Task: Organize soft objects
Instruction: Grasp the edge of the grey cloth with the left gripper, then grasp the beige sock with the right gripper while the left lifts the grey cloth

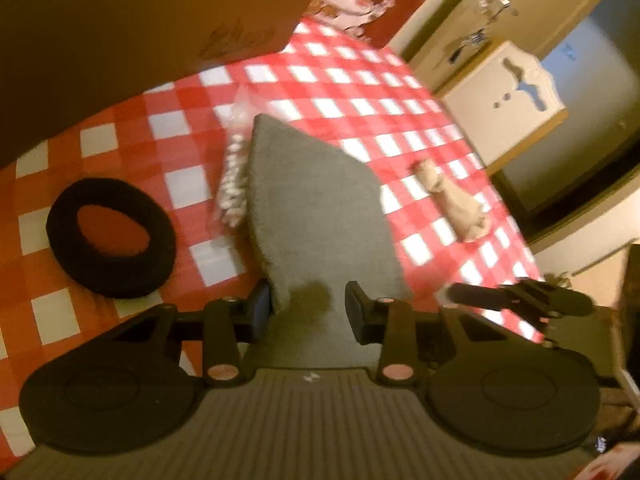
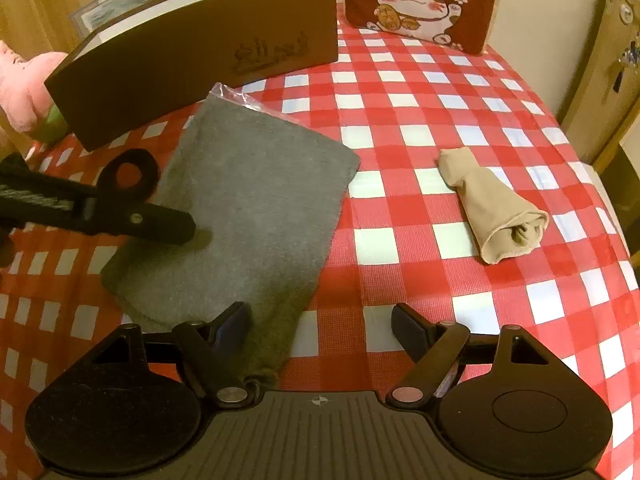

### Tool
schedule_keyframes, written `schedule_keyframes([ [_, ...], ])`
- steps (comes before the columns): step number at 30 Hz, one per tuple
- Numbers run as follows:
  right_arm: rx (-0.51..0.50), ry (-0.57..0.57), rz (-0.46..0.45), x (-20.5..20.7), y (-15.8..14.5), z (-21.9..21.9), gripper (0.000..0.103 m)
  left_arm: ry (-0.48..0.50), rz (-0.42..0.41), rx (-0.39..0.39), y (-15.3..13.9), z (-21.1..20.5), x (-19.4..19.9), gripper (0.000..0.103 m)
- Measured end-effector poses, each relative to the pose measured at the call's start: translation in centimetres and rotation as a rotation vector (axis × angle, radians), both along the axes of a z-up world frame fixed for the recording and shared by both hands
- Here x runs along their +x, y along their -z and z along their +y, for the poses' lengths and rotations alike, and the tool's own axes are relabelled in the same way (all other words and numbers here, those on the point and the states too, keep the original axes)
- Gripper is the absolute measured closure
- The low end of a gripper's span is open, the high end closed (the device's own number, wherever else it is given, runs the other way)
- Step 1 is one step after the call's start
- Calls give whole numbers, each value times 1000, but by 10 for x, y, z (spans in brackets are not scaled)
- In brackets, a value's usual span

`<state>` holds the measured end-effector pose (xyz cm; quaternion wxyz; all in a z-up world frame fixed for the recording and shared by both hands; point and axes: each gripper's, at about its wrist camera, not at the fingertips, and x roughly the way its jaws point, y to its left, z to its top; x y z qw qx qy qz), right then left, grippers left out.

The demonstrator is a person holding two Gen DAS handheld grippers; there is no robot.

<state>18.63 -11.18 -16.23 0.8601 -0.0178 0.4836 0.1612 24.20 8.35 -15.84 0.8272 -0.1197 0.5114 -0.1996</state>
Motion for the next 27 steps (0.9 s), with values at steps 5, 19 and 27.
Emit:
schedule_keyframes([
  [5, 2, -2, -6, -1, 0, -1, 24, 29, -30, 91, -1, -16, 1, 67],
  [19, 29, -86, 15, 2, -1, -9, 24, -19, -62, 115, -15, -27, -21, 99],
  [27, 58, -74, -39, 16, -27, -47, 29, -101, -153, 145, -57, -28, -46, 99],
])
